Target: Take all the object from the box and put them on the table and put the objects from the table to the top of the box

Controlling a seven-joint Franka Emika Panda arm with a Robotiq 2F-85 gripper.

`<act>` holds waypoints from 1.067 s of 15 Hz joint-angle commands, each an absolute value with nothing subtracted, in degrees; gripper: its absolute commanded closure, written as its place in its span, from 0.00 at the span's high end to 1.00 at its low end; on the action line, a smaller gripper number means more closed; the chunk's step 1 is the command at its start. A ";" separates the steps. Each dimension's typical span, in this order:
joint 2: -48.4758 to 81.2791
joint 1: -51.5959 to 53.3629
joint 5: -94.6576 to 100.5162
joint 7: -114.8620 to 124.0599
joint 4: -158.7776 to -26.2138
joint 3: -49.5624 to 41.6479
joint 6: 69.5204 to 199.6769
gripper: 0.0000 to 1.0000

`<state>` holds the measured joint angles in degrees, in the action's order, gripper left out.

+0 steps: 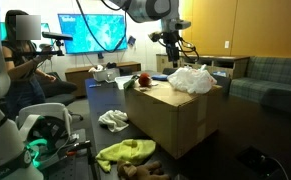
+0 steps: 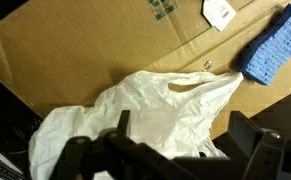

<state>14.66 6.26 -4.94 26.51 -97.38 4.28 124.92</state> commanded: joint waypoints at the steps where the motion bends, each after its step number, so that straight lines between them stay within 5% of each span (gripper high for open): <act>1: 21.39 7.78 -3.93 28.15 -88.75 3.45 122.73 1.00; 16: 39.14 11.97 0.75 41.39 -67.42 -2.12 110.05 1.00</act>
<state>35.07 11.02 -0.59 38.68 -74.59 -1.09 114.18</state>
